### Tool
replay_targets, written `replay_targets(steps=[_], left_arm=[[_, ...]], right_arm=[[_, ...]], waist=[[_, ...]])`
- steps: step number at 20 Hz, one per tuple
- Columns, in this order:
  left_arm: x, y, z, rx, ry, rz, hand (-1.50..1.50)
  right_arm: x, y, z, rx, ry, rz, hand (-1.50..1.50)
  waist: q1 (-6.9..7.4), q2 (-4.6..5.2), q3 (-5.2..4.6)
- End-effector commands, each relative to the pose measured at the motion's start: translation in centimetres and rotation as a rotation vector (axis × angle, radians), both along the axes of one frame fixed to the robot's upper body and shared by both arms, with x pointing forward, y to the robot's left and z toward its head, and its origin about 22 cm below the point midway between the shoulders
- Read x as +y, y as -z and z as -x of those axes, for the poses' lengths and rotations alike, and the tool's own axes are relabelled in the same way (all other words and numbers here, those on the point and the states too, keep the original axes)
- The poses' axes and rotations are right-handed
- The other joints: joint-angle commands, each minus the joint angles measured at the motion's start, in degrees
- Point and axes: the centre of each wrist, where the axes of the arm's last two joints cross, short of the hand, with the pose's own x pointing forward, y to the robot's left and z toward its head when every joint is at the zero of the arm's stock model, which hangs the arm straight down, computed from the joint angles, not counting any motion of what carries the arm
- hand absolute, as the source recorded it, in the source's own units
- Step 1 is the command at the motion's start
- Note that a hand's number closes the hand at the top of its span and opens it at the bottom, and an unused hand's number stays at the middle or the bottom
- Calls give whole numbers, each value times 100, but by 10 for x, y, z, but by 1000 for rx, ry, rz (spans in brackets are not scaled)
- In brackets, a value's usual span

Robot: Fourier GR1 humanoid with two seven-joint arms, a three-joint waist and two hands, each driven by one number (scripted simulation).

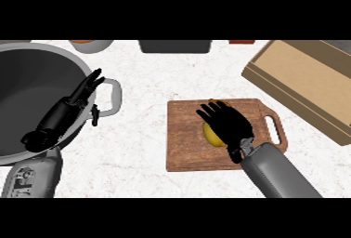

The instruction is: Pick the lemon from the cutting board and place it in the cardboard box

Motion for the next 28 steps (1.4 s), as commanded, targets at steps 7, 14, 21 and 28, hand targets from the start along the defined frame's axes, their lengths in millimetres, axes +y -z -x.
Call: replay_targets(steps=[7,14,21,28], left_arm=[[-17,4,15,23,-27,1,0],[-4,-9,1,7,-28,1,0],[-12,-9,10,18,-32,-1,0],[10,2,8,29,-44,1,0]], right_arm=[[10,15,-5,-118,-181,-69,150],[-1,1,-49,-109,-103,-227,150],[-19,-6,-90,-161,12,-406,150],[-20,-65,-81,-414,-78,-398,150]], waist=[[13,-3,3],[63,21,5],[110,20,7],[-41,-20,0]])
